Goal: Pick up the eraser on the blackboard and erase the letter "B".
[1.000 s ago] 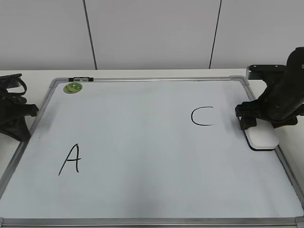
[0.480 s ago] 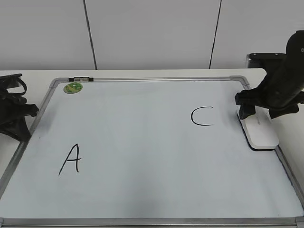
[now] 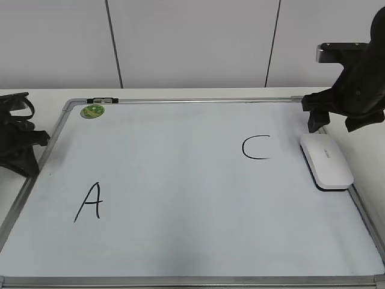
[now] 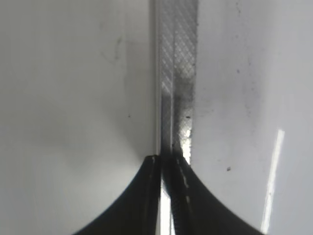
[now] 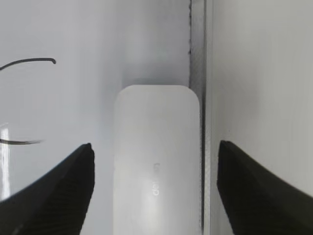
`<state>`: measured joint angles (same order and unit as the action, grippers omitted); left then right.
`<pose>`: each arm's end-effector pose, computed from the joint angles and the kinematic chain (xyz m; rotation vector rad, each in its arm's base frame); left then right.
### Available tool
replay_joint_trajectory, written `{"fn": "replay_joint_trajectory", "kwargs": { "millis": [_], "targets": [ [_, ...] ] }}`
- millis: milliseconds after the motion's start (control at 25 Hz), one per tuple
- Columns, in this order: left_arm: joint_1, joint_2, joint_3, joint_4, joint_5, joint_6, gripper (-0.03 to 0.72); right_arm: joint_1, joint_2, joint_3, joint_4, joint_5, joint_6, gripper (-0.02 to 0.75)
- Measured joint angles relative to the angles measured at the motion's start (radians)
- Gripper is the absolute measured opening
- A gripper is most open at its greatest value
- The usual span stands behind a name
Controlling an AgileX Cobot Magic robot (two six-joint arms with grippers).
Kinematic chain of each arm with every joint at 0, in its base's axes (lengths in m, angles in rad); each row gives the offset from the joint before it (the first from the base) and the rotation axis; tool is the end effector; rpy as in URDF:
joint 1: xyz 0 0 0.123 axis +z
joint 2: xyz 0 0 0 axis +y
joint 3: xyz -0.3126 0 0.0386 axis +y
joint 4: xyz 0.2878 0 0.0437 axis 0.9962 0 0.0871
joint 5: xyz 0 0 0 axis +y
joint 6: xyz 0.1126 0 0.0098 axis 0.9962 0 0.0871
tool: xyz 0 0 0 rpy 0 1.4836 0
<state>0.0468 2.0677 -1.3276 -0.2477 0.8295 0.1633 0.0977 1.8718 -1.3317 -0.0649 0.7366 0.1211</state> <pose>0.4369 0.0000 0.1070 -0.0652 3.0215 -0.2723 0.4393 0.0381 0.1948 -0.0224 2.7569 -0.0144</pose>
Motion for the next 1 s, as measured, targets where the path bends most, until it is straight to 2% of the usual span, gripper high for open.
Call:
{"fn": "replay_joint_trajectory", "kwargs": {
  "millis": [200,400,520,1000],
  "targets": [
    [0.0,0.018,-0.067,0.002,0.01,0.0,0.128,0.0,0.0,0.0,0.0,0.035,0.0,0.594],
    [0.0,0.018,-0.158,0.002,0.09,0.0,0.267,0.0,0.0,0.0,0.0,0.054,0.0,0.594],
    [0.0,0.018,-0.207,0.002,0.161,0.0,0.313,0.0,-0.012,0.0,0.0,0.074,-0.006,0.594],
    [0.0,-0.058,-0.274,0.002,0.364,0.0,0.334,0.0,-0.189,-0.008,0.0,0.237,-0.034,0.594]
  ]
}}
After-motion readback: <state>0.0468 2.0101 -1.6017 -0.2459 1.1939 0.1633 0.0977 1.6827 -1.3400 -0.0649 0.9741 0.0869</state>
